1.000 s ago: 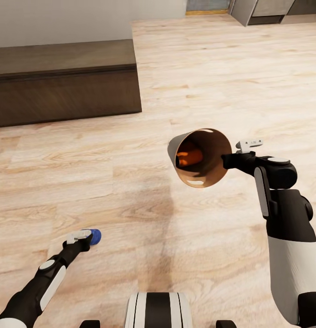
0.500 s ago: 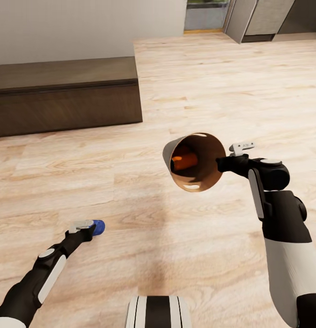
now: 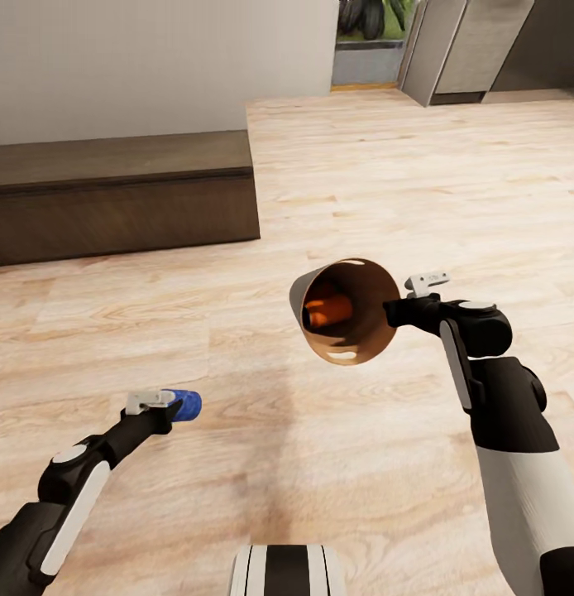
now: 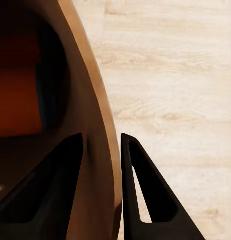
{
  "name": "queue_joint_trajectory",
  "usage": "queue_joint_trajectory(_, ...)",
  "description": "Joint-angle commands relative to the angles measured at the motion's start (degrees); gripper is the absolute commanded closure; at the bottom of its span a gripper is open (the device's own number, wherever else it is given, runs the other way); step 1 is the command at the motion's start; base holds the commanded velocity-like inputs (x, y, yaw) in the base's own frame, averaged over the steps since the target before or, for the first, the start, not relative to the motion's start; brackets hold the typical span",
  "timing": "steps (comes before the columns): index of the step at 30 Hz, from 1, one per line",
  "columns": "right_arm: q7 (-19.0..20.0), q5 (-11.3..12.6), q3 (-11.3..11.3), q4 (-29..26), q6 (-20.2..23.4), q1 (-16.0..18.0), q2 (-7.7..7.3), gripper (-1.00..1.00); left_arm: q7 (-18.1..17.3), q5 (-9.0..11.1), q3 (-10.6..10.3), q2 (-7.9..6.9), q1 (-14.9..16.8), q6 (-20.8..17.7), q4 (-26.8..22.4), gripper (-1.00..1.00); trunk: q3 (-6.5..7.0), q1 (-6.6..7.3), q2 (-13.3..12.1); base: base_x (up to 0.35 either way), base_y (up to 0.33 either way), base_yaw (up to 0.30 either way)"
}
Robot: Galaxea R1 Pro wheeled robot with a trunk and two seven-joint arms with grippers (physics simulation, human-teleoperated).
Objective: Put the three can of soda from the living room inside the tash can in the kitchen.
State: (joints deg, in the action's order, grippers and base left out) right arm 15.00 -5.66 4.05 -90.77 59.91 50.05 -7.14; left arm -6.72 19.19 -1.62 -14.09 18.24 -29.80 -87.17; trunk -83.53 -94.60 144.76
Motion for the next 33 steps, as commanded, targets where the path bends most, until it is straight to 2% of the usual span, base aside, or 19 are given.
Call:
queue_joint_trajectory(1, 0.03, 1.14, 0.32, -0.03, 0.09, -0.03, 0.01, 1.00, -0.02, -0.05, 0.03, -0.03, -0.12, -1.01, -0.87, 1.00, 0.23, 0.03, -0.01, 0.000, 0.000, 0.000)
queue_joint_trajectory(3, 0.00, 0.99, 1.61, 0.04, 0.09, -0.63, 0.07, 1.00, -0.35, 0.05, 0.22, -0.13, -0.34, -3.72, -2.55, 1.00, 0.68, 0.08, -0.04, 0.000, 0.000, 0.000)
queue_joint_trajectory(4, -0.02, -0.25, 2.99, 0.07, 0.09, -1.93, 0.16, 1.00, -1.11, 0.15, 0.68, -0.18, -0.48, -6.72, -3.60, 1.00, 0.90, 0.11, -0.05, 0.000, 0.000, 0.000)
queue_joint_trajectory(6, 0.00, -1.55, 3.45, 0.07, 0.09, -2.50, 0.27, 1.00, -1.62, 0.18, 1.12, -0.19, -0.51, -8.30, -3.86, 1.00, 1.34, 0.16, -0.08, 0.000, 0.000, 0.000)
queue_joint_trajectory(9, 0.02, -4.30, 3.94, 0.10, 0.09, -3.58, 1.22, 1.00, -2.88, 0.23, 2.50, -0.16, -0.55, -12.60, -4.17, 1.00, 2.01, 0.23, -0.12, 0.000, 0.000, 0.000)
queue_joint_trajectory(12, 0.02, -5.21, 4.11, 0.20, 0.09, -4.14, 1.76, 1.00, -4.14, 0.23, 2.95, -0.21, -0.56, -15.83, -4.26, 1.00, 2.67, 0.31, -0.16, 0.000, 0.000, 0.000)
queue_joint_trajectory(17, 0.03, -5.74, 4.74, 0.58, 0.09, -4.62, 2.51, 1.00, -6.36, 0.23, 3.17, -0.29, -0.39, -19.78, -4.31, 1.00, 3.78, 0.44, -0.23, 0.000, 0.000, 0.000)
queue_joint_trajectory(21, 0.00, -5.86, 5.10, 0.74, 0.09, -4.72, 2.75, 1.00, -7.44, 0.25, 3.23, -0.42, -0.15, -21.49, -4.35, 1.00, 4.66, 0.54, -0.28, 0.000, 0.000, 0.000)
queue_joint_trajectory(25, -0.03, -5.91, 5.37, 0.94, 0.09, -4.77, 2.91, 1.00, -10.91, 0.24, 3.36, -0.48, 0.62, -24.39, -4.39, 1.00, 5.55, 0.65, -0.33, 0.000, 0.000, 0.000)
queue_joint_trajectory(28, -0.01, -5.93, 5.48, 1.06, 0.09, -4.78, 3.11, 1.00, -13.37, 0.23, 3.51, -0.49, 2.06, -26.80, -4.41, 1.00, 6.22, 0.72, -0.37, 0.000, 0.000, 0.000)
queue_joint_trajectory(33, 0.02, -5.94, 5.48, 1.16, 0.09, -5.01, 3.37, 1.00, -14.34, 0.23, 3.60, -0.55, 4.19, -29.15, -4.41, 1.00, 7.32, 0.85, -0.44, 0.000, 0.000, 0.000)
